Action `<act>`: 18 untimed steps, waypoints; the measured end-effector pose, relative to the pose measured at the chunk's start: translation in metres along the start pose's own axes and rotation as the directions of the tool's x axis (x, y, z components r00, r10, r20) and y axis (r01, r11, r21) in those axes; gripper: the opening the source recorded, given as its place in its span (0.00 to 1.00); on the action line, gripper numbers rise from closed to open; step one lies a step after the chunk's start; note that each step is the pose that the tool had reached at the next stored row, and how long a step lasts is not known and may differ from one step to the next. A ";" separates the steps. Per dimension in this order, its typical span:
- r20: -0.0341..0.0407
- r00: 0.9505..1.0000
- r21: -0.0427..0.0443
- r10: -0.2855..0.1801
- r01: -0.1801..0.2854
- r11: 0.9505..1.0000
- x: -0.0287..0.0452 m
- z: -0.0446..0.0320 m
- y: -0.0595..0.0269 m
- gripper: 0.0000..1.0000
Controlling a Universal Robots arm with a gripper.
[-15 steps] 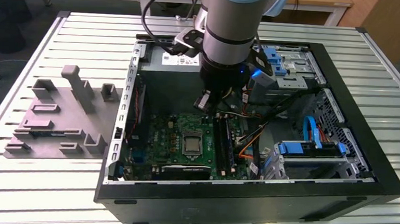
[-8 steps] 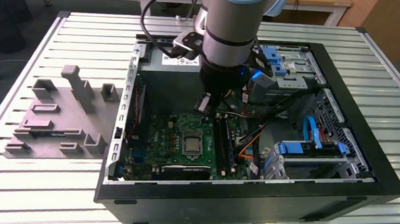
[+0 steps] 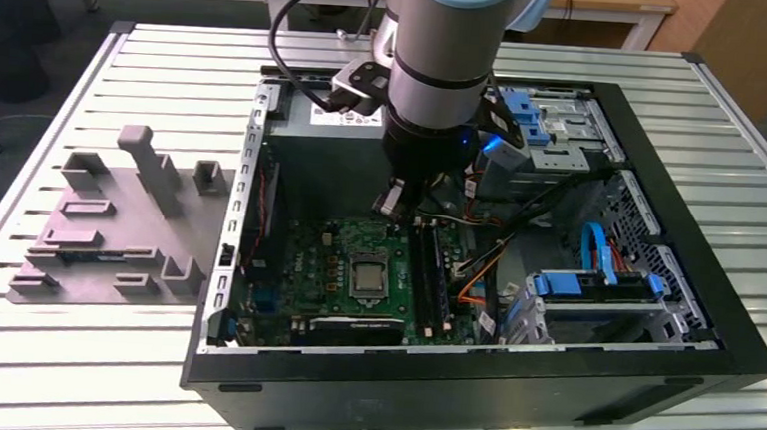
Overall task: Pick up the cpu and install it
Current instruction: 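Install the first cpu locking lever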
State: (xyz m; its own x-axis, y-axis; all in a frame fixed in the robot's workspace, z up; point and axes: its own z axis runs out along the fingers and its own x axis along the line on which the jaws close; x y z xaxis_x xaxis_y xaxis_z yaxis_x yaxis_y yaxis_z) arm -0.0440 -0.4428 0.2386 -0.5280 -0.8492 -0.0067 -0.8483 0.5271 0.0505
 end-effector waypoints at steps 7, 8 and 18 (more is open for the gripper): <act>0.000 1.000 0.000 -0.001 0.001 1.000 0.0000 0.0000 0.0000 0.11; 0.000 1.000 0.000 -0.001 0.001 1.000 0.0000 0.0000 0.0000 0.11; -0.001 1.000 0.000 -0.026 0.026 1.000 0.0000 0.0000 0.0000 0.11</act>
State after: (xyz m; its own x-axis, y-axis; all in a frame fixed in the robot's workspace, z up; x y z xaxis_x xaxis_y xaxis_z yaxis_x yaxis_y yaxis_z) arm -0.0440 -0.4428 0.2385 -0.5054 -0.8629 -0.0067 -0.8620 0.5045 0.0504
